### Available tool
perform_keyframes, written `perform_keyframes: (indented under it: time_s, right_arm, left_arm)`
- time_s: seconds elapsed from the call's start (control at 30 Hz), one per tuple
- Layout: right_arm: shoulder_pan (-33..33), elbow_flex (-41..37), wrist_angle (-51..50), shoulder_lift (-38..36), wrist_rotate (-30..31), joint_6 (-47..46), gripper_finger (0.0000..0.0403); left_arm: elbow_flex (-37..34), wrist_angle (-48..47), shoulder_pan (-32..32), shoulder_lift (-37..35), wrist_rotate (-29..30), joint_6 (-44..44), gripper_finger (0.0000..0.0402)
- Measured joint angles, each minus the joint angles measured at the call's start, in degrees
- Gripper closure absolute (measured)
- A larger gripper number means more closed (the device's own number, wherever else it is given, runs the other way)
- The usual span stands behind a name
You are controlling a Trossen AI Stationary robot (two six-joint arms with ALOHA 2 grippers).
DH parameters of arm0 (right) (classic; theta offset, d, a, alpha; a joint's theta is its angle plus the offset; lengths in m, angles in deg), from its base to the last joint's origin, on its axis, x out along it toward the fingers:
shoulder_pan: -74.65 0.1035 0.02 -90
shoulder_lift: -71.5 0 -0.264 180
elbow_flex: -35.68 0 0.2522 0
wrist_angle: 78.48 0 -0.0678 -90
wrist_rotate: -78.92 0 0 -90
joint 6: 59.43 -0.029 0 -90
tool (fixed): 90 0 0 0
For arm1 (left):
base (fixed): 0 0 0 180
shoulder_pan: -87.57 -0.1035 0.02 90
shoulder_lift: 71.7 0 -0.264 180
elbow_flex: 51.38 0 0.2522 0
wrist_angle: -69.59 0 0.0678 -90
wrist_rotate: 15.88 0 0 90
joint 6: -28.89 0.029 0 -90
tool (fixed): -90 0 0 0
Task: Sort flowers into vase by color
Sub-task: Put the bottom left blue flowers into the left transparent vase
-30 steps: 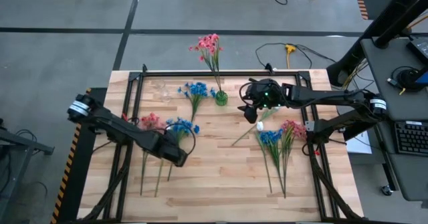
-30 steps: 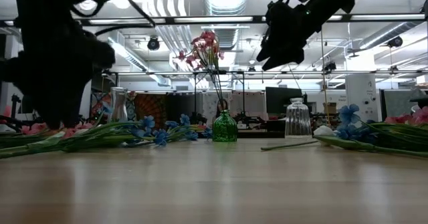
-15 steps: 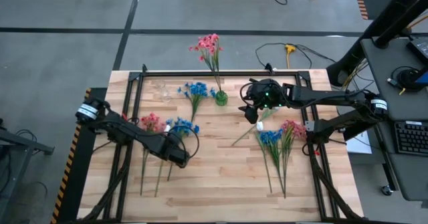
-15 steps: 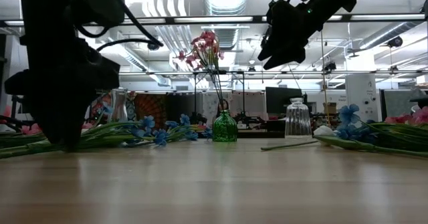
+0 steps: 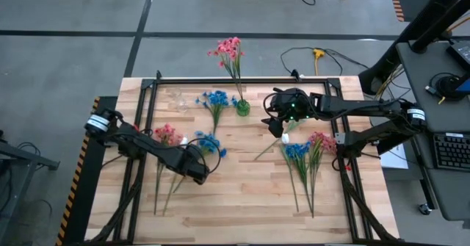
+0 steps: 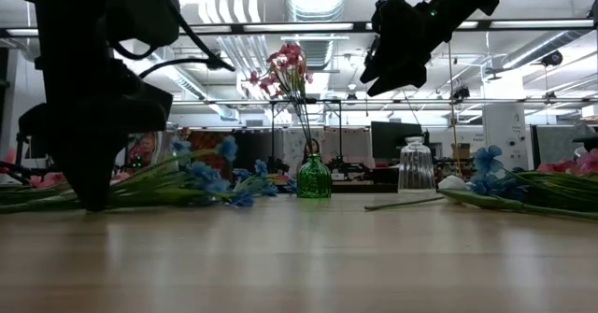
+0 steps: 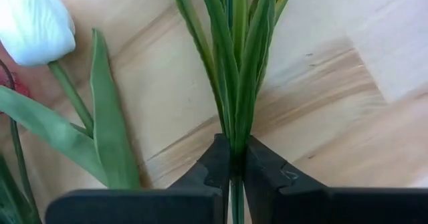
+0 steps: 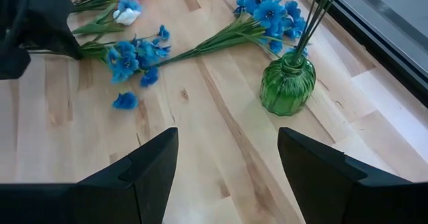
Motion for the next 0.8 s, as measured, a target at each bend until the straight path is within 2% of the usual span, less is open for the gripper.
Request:
perform_keyframes:
  time_s: [0.17,0.33,0.63,0.8]
  right_arm:
    - [0.00,0.00,-0.11,0.00,0.04,0.00,0.0158]
    - [0.00,0.00,-1.97,0.00,0.07,-0.52,0.0158]
    - [0.00,-0.83,-3.52,0.02,0.14,-1.80,0.0158]
    - [0.00,-1.94,-3.26,0.02,0.11,-2.53,0.0158]
  left_arm:
    - [-0.03,0.05,0.00,-5.09,0.03,2.91,0.0394]
    - [-0.03,0.51,0.02,-14.00,2.82,6.94,0.0397]
    - [-0.03,0.60,0.02,-31.99,17.80,16.16,0.0399]
    - [-0.03,1.35,0.02,-38.75,29.71,22.25,0.0399]
